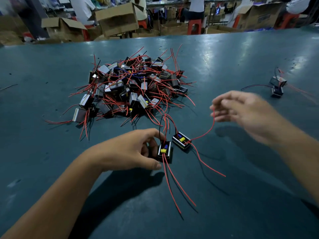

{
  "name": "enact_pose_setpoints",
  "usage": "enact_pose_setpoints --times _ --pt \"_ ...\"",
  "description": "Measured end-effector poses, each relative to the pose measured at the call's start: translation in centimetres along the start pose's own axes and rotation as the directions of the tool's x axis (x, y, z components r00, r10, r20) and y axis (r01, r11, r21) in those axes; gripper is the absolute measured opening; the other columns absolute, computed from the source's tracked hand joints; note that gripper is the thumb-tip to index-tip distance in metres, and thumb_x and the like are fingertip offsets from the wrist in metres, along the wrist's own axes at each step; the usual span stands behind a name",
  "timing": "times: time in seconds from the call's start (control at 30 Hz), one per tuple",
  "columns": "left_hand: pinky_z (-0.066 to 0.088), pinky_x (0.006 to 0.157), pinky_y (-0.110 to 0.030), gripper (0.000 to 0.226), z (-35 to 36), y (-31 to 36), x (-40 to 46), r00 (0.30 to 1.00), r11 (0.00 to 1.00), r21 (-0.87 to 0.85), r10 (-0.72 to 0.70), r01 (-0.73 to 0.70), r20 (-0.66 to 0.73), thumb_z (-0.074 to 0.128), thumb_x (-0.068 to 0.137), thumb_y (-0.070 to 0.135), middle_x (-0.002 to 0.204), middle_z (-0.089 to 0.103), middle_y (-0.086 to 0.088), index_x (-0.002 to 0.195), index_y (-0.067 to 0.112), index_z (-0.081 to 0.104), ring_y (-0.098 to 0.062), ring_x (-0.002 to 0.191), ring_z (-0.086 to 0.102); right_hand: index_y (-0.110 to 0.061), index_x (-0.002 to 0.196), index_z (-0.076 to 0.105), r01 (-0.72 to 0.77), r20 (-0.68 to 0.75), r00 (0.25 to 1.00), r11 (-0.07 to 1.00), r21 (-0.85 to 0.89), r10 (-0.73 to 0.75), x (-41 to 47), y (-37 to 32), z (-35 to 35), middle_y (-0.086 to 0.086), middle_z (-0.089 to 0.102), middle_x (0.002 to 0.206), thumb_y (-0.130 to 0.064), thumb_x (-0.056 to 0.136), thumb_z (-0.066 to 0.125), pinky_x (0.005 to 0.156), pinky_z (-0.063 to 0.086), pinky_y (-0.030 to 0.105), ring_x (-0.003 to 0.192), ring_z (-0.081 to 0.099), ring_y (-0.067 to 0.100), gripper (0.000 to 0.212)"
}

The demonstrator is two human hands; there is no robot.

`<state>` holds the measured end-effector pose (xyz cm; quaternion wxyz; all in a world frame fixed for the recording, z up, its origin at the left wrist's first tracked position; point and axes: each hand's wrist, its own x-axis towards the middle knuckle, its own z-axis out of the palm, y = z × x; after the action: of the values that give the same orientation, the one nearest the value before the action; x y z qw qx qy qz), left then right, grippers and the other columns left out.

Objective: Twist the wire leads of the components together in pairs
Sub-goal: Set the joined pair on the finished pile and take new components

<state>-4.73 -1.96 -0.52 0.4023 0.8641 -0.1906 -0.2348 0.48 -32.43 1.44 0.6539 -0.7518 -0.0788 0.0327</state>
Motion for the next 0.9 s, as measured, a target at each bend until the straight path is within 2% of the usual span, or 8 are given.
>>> enact_pose_setpoints --times 0.17,0.33,0.43,0.5,0.57,0.63,0.77,0.9 --pt "0.043 0.056 -0.017 0.038 1.0 0.1 1.0 0.987 0.992 0.121 0.049 -0.031 -0.151 0.084 0.079 0.032 0.077 0.063 0.012 0.109 0.033 0.06 -0.002 0.059 0.051 -0.004 0.099 0.067 -0.016 0.237 0.969 0.98 -0.196 0.063 -1.1 1.5 3.6 0.018 0.071 0.09 0.002 0.096 0.057 0.063 0.056 0.023 0.07 0.067 0.017 0.012" --pt "0.039 0.053 -0.018 0.038 2.2 0.4 1.5 0.948 0.975 0.219 0.094 -0.027 -0.304 0.085 0.074 0.044 0.07 0.061 0.009 0.097 0.03 0.059 -0.002 0.056 0.05 -0.02 0.105 0.073 0.112 0.334 0.942 0.902 -0.417 0.037 -1.6 1.8 5.3 -0.008 0.07 0.066 -0.017 0.094 0.066 0.048 0.043 0.012 0.052 0.06 0.005 0.014" --pt "0.045 0.057 -0.033 0.047 3.0 0.6 1.7 0.925 0.943 0.331 0.105 0.023 -0.364 0.081 0.07 0.06 0.068 0.059 0.008 0.094 0.029 0.055 -0.006 0.06 0.052 -0.028 0.107 0.073 0.113 0.307 0.95 0.865 -0.489 0.05 -1.7 1.6 5.2 -0.007 0.074 0.075 -0.012 0.097 0.059 0.061 0.05 0.02 0.06 0.066 0.007 0.024" --pt "0.044 0.058 -0.035 0.053 3.3 0.7 1.8 0.911 0.926 0.373 0.098 0.064 -0.4 0.076 0.066 0.07 0.069 0.058 0.01 0.093 0.031 0.052 -0.008 0.065 0.054 -0.034 0.111 0.07 0.127 0.359 0.93 0.841 -0.525 0.083 -2.1 1.1 5.1 -0.01 0.075 0.086 -0.008 0.095 0.054 0.077 0.056 0.031 0.073 0.069 0.009 0.035" --pt "0.04 0.056 -0.034 0.055 3.6 0.8 2.0 0.899 0.911 0.405 0.109 0.081 -0.425 0.073 0.064 0.076 0.069 0.055 0.012 0.089 0.033 0.049 -0.009 0.067 0.053 -0.048 0.115 0.06 0.207 0.486 0.867 0.811 -0.547 0.106 -2.8 0.2 4.8 -0.01 0.073 0.106 -0.023 0.082 0.056 0.093 0.054 0.039 0.096 0.07 0.014 0.041" --pt "0.035 0.055 -0.033 0.055 3.8 0.9 2.2 0.887 0.914 0.398 0.117 0.079 -0.446 0.073 0.06 0.078 0.067 0.053 0.014 0.082 0.036 0.044 -0.007 0.065 0.05 -0.061 0.111 0.049 0.248 0.542 0.828 0.776 -0.58 0.14 -3.3 -0.4 4.9 -0.01 0.067 0.117 -0.047 0.068 0.06 0.095 0.05 0.033 0.107 0.063 0.011 0.047" --pt "0.04 0.055 -0.033 0.051 3.8 1.1 2.3 0.891 0.953 0.302 0.117 0.023 -0.439 0.085 0.06 0.061 0.064 0.057 0.013 0.081 0.031 0.051 -0.005 0.06 0.051 -0.034 0.116 0.054 0.31 0.398 0.917 0.651 -0.693 -0.013 -3.8 0.9 6.7 -0.011 0.057 0.109 -0.061 0.067 0.072 0.089 0.047 0.027 0.098 0.055 0.006 0.059" --pt "0.045 0.059 -0.021 0.027 2.7 0.7 1.8 0.95 0.99 0.125 0.1 -0.066 -0.296 0.086 0.076 0.022 0.072 0.07 0.006 0.09 0.022 0.063 -0.003 0.061 0.058 -0.026 0.118 0.052 0.341 0.335 0.934 0.581 -0.739 -0.123 -3.9 2.0 7.8 -0.008 0.053 0.107 -0.061 0.075 0.069 0.089 0.044 0.03 0.1 0.051 0.012 0.058"
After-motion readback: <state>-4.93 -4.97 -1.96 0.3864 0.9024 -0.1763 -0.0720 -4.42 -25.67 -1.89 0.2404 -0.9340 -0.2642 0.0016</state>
